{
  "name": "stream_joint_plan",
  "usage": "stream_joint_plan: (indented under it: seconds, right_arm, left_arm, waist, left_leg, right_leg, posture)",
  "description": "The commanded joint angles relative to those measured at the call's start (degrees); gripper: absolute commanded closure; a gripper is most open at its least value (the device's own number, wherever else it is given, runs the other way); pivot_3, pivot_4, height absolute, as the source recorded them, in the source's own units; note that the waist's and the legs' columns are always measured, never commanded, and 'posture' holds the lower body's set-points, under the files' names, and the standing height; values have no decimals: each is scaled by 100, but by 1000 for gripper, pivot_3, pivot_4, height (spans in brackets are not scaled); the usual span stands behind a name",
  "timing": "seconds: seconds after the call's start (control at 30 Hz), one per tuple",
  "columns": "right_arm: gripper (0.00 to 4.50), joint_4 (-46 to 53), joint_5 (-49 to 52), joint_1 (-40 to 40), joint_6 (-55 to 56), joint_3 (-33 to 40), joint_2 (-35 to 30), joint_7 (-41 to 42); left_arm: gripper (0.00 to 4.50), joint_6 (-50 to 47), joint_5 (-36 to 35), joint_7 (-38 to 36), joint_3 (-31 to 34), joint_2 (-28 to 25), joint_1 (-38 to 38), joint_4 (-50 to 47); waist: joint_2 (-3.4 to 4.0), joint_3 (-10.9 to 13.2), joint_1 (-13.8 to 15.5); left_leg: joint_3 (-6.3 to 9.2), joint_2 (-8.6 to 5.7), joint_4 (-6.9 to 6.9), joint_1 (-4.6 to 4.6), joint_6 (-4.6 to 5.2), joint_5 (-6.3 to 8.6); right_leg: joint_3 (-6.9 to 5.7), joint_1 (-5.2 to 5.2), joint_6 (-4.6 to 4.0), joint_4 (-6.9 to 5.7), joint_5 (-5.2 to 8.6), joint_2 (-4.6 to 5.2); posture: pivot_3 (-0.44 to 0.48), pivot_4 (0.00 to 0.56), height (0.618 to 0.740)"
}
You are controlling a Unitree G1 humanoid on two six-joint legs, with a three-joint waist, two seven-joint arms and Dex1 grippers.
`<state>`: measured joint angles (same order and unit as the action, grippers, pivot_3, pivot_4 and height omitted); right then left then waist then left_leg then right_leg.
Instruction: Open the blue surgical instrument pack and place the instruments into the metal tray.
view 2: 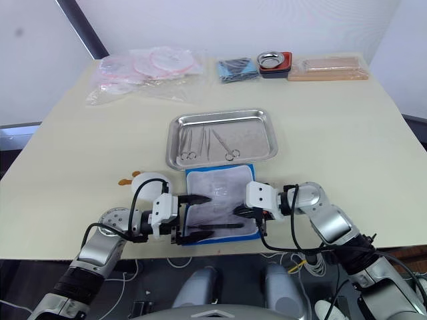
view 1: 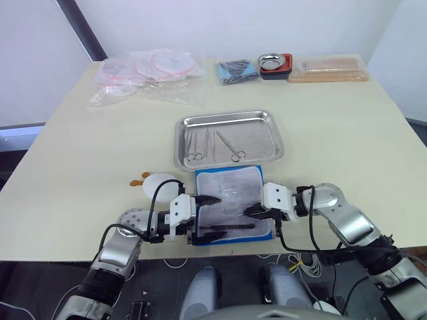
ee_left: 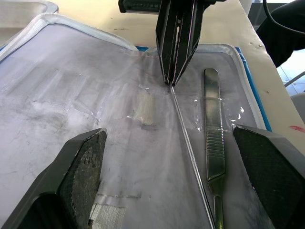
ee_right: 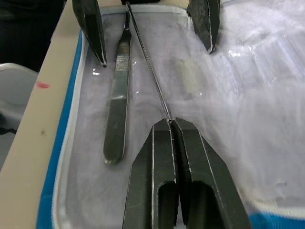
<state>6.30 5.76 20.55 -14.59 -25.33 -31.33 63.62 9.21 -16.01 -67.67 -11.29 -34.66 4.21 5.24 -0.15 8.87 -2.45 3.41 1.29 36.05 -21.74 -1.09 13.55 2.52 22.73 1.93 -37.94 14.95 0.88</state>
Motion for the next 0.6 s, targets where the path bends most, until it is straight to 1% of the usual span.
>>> stream_joint_plan:
  seconds: [0.03, 0.33, 0.5, 0.53, 0.6]
  right_arm:
    - [4419, 157, 147, -48, -48, 251, -181, 101]
    - [4419, 368, 374, -269, -62, 518, -581, 289]
    - [4419, 410, 455, -298, -35, 538, -637, 331]
    - [4185, 410, 533, -275, -60, 554, -623, 381]
    - [3872, 411, 649, -251, -66, 593, -581, 432]
  left_arm:
    - [0, -226, 422, -67, -293, -115, -286, 518]
    - [0, -173, 448, -74, -336, -59, -216, 615]
    - [0, -159, 453, -76, -347, -53, -219, 627]
    - [0, -152, 455, -82, -352, -50, -217, 638]
    - [0, -148, 458, -83, -360, -47, -223, 635]
  waist:
    - [0, 0, 0]
    - [0, 0, 5]
    - [0, 0, 5]
    - [0, 0, 7]
    - [0, 0, 7]
  left_leg:
    - [0, 0, 0, -1, 0, 0]
    - [0, 0, 0, -1, 0, 0]
    - [-1, 0, 2, 0, 0, 0]
    - [-1, 0, 2, 0, 0, 0]
    - [-1, -1, 2, -1, 0, 0]
  right_leg:
    - [0, 0, 0, 0, 0, 0]
    - [0, 0, 0, 0, 0, 0]
    - [1, 0, 1, 0, 0, 0]
    - [1, 0, 1, 0, 0, 0]
    - [1, 0, 1, 0, 0, 0]
  posture:
    - [0, 150, 740]
    - [0, 150, 740]
    - [0, 150, 740]
    - [0, 150, 740]
    - [0, 150, 740]
